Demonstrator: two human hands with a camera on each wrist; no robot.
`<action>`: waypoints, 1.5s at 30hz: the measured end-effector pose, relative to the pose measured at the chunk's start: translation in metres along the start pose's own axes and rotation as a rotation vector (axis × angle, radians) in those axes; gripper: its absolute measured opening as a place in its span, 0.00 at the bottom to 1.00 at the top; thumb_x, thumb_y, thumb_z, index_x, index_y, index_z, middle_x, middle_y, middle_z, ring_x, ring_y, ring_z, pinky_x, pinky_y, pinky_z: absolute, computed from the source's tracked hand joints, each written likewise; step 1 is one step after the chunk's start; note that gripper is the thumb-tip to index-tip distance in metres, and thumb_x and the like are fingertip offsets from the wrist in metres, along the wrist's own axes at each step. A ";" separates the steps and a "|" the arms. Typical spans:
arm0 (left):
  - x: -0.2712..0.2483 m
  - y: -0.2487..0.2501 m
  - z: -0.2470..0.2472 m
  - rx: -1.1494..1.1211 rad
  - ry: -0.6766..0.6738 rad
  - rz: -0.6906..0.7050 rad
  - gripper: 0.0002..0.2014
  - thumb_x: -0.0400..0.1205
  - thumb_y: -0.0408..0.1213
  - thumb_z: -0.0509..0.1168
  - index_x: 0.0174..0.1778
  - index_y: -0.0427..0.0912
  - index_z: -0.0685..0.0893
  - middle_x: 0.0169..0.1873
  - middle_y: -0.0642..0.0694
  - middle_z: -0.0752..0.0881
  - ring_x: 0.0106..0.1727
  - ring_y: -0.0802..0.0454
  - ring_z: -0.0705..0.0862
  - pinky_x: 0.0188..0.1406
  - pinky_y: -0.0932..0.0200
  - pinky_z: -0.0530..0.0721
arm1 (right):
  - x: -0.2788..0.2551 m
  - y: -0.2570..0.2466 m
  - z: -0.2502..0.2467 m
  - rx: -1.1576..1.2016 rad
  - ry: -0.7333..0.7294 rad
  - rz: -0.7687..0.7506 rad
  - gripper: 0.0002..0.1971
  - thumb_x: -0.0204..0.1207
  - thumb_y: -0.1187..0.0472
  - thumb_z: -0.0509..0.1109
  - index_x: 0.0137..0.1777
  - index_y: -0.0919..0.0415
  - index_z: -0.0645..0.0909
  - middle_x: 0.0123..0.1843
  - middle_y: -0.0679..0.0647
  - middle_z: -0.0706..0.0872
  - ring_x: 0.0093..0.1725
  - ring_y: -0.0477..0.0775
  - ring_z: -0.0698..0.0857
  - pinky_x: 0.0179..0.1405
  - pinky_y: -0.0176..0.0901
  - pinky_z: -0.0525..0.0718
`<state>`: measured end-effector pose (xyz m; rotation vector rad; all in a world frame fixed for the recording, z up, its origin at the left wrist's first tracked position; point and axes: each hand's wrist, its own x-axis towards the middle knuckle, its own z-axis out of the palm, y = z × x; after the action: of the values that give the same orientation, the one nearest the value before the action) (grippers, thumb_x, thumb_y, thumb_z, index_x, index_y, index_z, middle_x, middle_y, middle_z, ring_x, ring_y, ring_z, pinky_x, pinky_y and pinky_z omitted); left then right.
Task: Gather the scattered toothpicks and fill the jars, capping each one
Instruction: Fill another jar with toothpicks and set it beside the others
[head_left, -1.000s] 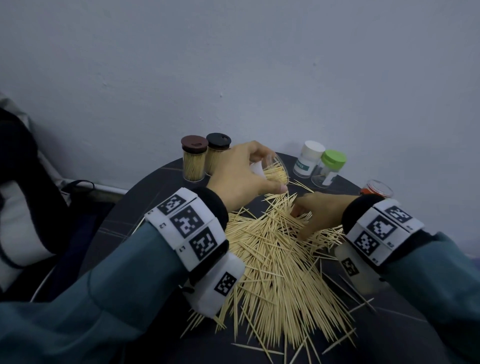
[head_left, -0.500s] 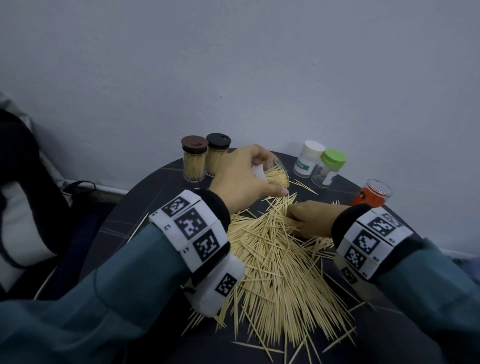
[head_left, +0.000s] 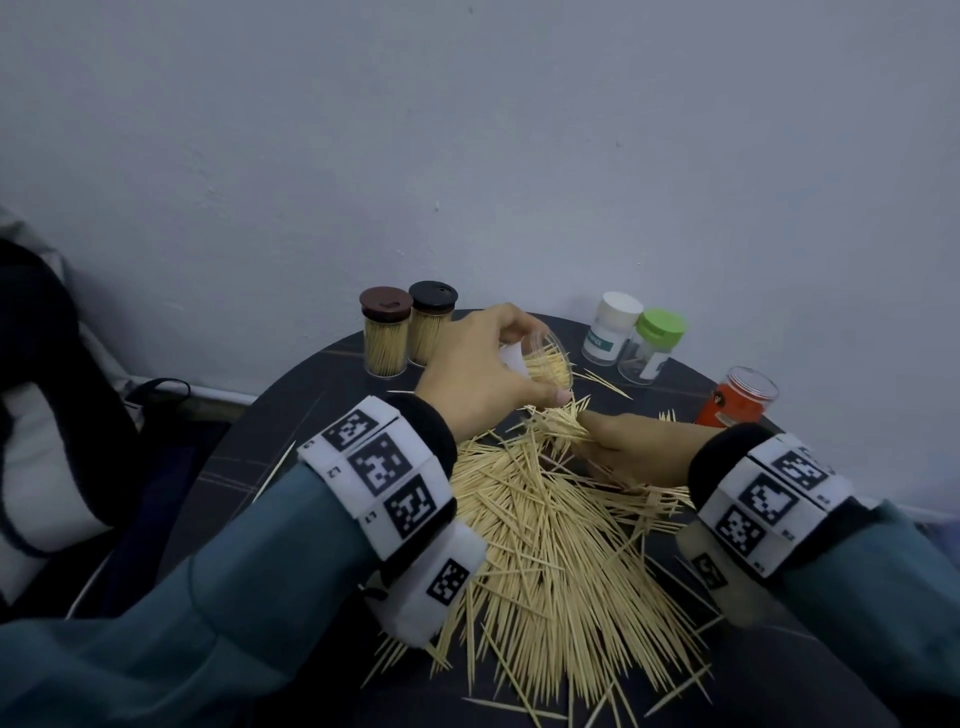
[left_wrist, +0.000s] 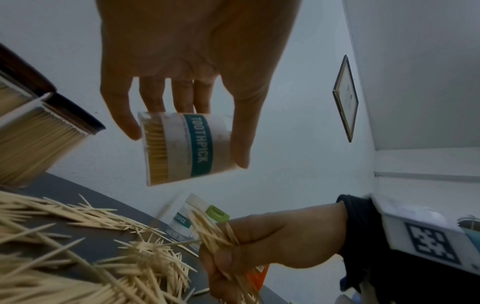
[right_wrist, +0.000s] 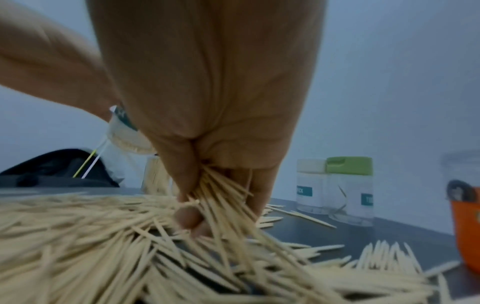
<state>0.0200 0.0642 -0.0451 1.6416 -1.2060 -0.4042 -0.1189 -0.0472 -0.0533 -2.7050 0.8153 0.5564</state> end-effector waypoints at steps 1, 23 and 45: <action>0.000 0.000 0.000 0.000 0.000 0.000 0.29 0.62 0.41 0.83 0.59 0.45 0.83 0.49 0.56 0.84 0.50 0.63 0.81 0.40 0.78 0.75 | 0.000 0.002 0.001 0.065 0.015 -0.011 0.10 0.86 0.60 0.49 0.52 0.67 0.66 0.36 0.49 0.75 0.34 0.45 0.74 0.43 0.40 0.72; -0.012 -0.004 0.012 -0.031 -0.292 -0.126 0.28 0.69 0.48 0.77 0.62 0.49 0.72 0.55 0.51 0.82 0.47 0.61 0.84 0.38 0.68 0.81 | -0.027 -0.007 -0.015 1.737 0.546 -0.358 0.12 0.86 0.65 0.47 0.42 0.61 0.68 0.27 0.49 0.67 0.22 0.42 0.67 0.21 0.30 0.69; -0.021 0.013 0.016 -0.180 -0.553 -0.180 0.34 0.78 0.33 0.70 0.73 0.46 0.55 0.53 0.60 0.77 0.51 0.68 0.79 0.55 0.72 0.78 | -0.032 -0.044 0.000 1.605 0.749 -0.499 0.10 0.85 0.61 0.49 0.48 0.57 0.72 0.32 0.50 0.77 0.33 0.45 0.81 0.34 0.34 0.82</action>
<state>-0.0072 0.0738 -0.0468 1.5309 -1.3708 -1.1029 -0.1184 0.0038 -0.0334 -1.3405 0.3247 -0.9185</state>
